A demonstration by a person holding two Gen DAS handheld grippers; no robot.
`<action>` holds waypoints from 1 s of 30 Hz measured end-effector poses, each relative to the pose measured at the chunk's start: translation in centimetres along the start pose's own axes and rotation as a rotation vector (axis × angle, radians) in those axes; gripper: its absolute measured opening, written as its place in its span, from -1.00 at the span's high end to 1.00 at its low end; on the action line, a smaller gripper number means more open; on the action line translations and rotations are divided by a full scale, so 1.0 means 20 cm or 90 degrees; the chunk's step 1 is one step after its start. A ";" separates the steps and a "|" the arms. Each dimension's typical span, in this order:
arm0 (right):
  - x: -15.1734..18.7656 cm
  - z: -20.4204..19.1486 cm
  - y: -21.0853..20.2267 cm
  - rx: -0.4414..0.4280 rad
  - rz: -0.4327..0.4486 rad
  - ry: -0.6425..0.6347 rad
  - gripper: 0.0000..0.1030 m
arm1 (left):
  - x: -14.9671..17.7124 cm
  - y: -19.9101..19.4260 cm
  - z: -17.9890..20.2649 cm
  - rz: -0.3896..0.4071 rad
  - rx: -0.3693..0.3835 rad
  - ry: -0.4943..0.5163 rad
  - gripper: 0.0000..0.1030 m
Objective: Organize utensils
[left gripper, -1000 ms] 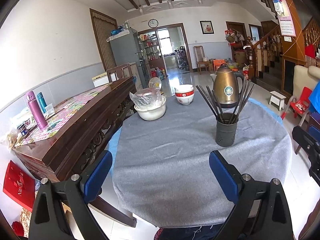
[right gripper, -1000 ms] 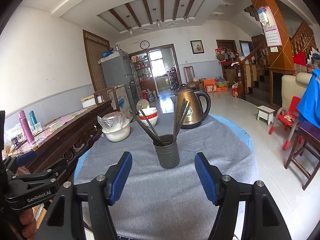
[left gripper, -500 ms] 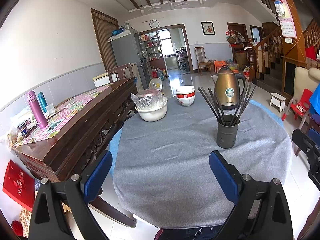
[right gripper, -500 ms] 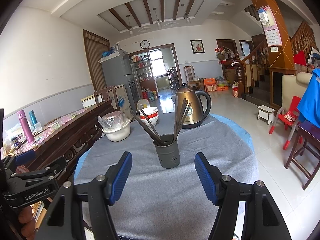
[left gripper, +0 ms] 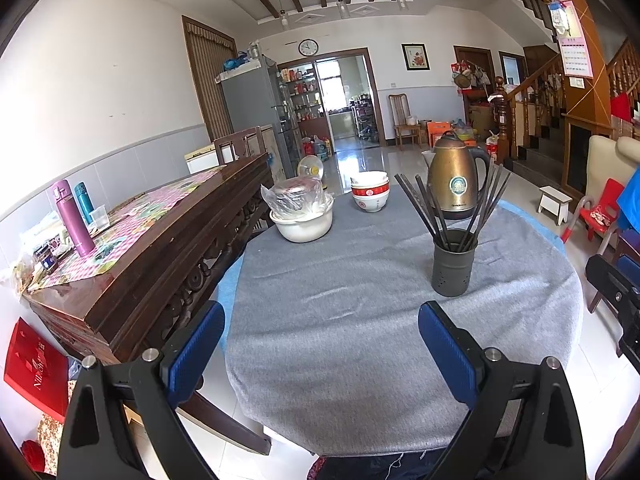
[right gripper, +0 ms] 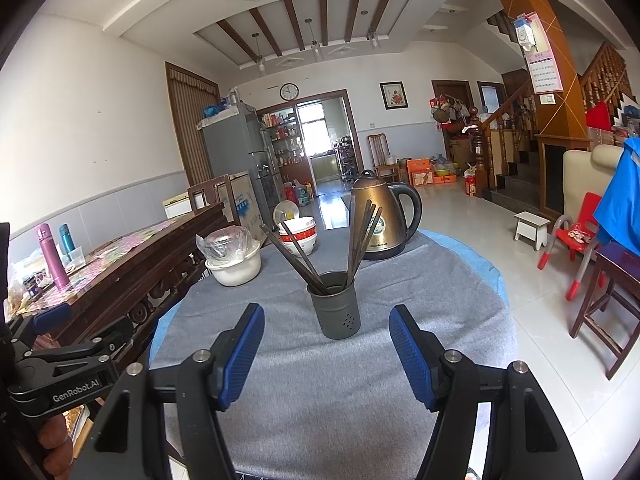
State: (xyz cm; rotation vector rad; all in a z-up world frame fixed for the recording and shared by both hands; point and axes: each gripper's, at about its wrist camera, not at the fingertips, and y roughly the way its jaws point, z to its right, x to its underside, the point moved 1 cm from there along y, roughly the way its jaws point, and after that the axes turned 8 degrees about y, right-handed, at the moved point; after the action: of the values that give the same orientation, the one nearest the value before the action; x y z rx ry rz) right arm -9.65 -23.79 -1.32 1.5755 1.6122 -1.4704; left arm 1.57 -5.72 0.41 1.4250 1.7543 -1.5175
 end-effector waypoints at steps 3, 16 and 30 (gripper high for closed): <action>-0.01 -0.01 -0.01 0.000 -0.001 0.002 -0.34 | 0.00 0.00 0.00 -0.001 0.001 0.000 -0.89; -0.01 -0.01 -0.02 -0.001 0.000 0.001 -0.34 | 0.01 -0.01 0.00 -0.004 0.002 -0.005 -0.89; -0.02 -0.02 -0.03 -0.001 0.003 0.002 -0.34 | 0.01 0.00 -0.01 -0.004 0.002 -0.005 -0.89</action>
State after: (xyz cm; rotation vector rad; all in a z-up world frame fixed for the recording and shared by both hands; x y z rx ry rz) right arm -9.85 -23.48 -0.62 1.5807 1.6110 -1.4643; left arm 1.46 -5.54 0.34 1.4146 1.7538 -1.5268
